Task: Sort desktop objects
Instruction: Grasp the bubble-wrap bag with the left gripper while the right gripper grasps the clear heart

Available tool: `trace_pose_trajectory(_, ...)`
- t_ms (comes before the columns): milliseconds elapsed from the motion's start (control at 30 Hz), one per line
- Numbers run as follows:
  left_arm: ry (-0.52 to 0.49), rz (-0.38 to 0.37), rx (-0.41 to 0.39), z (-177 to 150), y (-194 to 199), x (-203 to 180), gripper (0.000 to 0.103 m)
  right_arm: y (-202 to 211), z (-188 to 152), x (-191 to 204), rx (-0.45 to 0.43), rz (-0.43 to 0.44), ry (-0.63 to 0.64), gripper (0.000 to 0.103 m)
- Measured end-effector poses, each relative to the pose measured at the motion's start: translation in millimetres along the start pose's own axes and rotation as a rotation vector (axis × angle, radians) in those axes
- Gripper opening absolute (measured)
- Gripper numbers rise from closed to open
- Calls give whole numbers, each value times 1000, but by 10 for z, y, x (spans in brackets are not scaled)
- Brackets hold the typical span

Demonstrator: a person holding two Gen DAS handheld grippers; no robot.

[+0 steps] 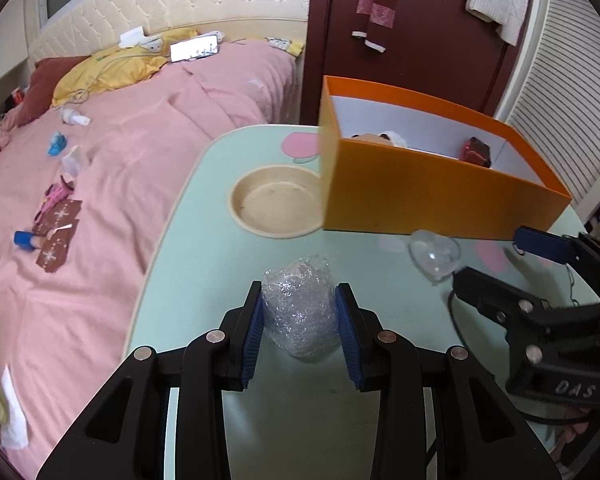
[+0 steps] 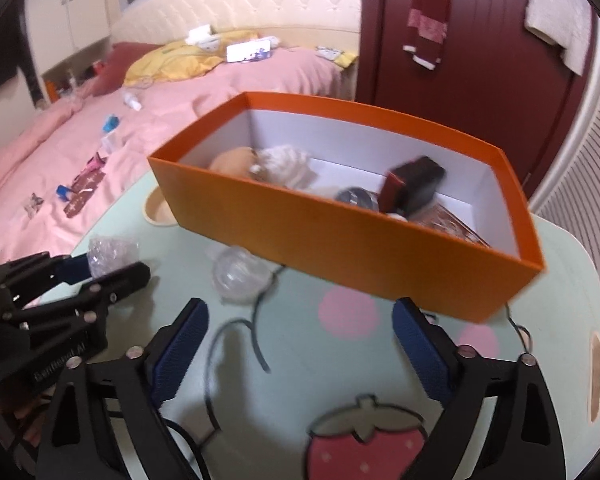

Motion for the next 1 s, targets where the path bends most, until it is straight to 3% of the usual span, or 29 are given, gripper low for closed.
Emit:
trace_pose_trajectory(267, 39, 0, 0, 8, 17, 163, 37, -183, 44, 233, 45, 78, -11, 78)
trace_pose_trajectory(500, 12, 36, -2, -2, 7, 178, 37, -259, 102, 354, 36, 62, 10, 75)
trace_pose_trajectory(533, 2, 45, -1, -4, 3, 169, 37, -260, 107, 368, 34, 49, 23, 71)
trace_pose_trajectory(600, -1, 49, -1, -3, -2, 171, 37, -259, 119, 398, 27, 21, 53, 42)
trace_pose_trajectory(633, 2, 45, -2, -2, -2, 176, 37, -253, 118, 400, 25, 20, 58, 37)
trace_pose_trajectory(833, 3, 47, -4, 1, 6, 175, 37, -176, 47, 332, 27, 46, 44, 37)
trace_pose_trajectory(1000, -31, 6, -11, 5, 13, -44, 36, -74, -50, 184, 24, 61, 27, 37)
Point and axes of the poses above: each gripper's, at about its wrist camera, not at the fingertips, and y roughly against the way its jaws point, x to its left, z to its top, the point moved 7 cm from there along -y, roughly the way its jaws point, and after that the axes turned 5 degrees about -z, right-handed, at the moved point
